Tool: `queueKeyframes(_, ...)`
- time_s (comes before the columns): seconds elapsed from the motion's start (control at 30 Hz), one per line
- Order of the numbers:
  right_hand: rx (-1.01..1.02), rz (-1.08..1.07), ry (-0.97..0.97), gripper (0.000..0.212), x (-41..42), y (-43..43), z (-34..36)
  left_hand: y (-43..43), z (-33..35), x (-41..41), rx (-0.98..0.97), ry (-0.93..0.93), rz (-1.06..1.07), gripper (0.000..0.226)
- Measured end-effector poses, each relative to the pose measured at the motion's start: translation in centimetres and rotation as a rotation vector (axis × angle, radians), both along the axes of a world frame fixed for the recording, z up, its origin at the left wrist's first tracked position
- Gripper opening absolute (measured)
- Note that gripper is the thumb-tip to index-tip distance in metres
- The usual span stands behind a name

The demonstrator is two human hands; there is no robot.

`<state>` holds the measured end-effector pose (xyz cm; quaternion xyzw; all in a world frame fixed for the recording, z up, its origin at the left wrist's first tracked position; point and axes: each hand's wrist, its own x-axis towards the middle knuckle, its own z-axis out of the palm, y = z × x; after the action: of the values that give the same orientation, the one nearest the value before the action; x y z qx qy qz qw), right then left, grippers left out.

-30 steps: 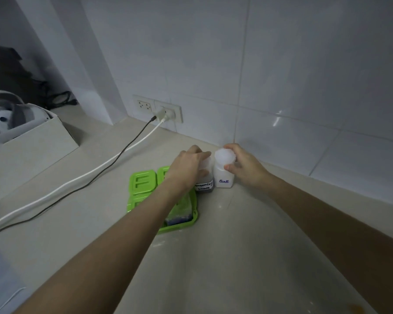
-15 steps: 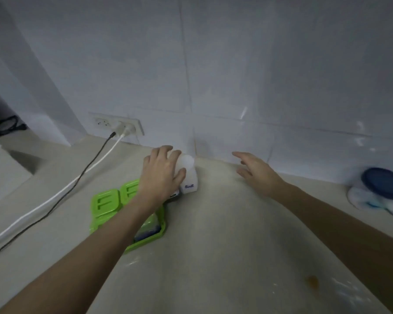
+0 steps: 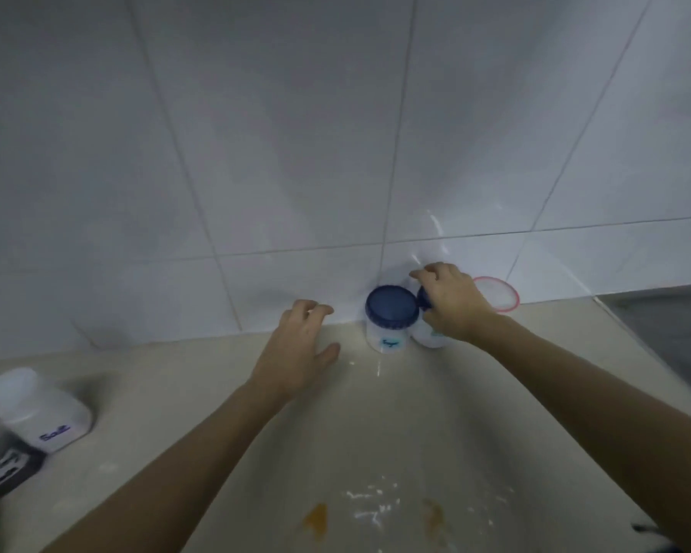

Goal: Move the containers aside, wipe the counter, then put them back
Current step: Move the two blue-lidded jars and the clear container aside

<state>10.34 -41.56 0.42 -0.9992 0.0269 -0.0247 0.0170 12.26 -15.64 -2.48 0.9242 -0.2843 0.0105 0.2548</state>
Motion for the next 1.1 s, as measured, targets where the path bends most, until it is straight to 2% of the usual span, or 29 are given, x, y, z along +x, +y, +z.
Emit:
queueKeyframes(0.13,-0.065,-0.002,0.103,0.077,-0.2,-2.6,-1.7,-7.3,0.0,0.6,-0.202,0.147,-0.007,0.065)
queueKeyframes(0.23,-0.073,0.009,0.095,0.078,0.0,-3.3,-3.1,-11.4,-0.8,1.3,-0.183,0.230,-0.012,0.076)
queueKeyframes(0.33,-0.125,0.048,0.067,0.078,0.3,-3.9,-3.4,-13.3,-2.3,1.9,-0.120,0.142,0.073,0.063)
queueKeyframes(0.5,-0.201,0.075,0.056,0.075,0.5,-3.7,-3.3,-12.3,-2.7,2.0,-0.186,0.114,0.142,0.056)
queueKeyframes(0.57,-0.164,0.064,0.063,0.076,0.4,-3.2,-3.1,-10.4,-2.4,1.8,-0.240,0.162,0.184,0.058)
queueKeyframes(0.7,0.132,0.154,0.107,0.079,0.2,0.2,-2.5,-3.2,-1.3,-0.4,-0.289,0.217,0.251,0.062)
queueKeyframes(0.93,0.343,0.463,0.015,0.070,0.5,15.8,-2.1,13.5,0.4,-5.8,-0.122,0.155,0.482,0.062)
queueKeyframes(1.1,0.432,0.633,0.068,0.067,0.3,27.0,-3.2,23.4,0.8,-9.0,-0.044,0.119,0.645,0.059)
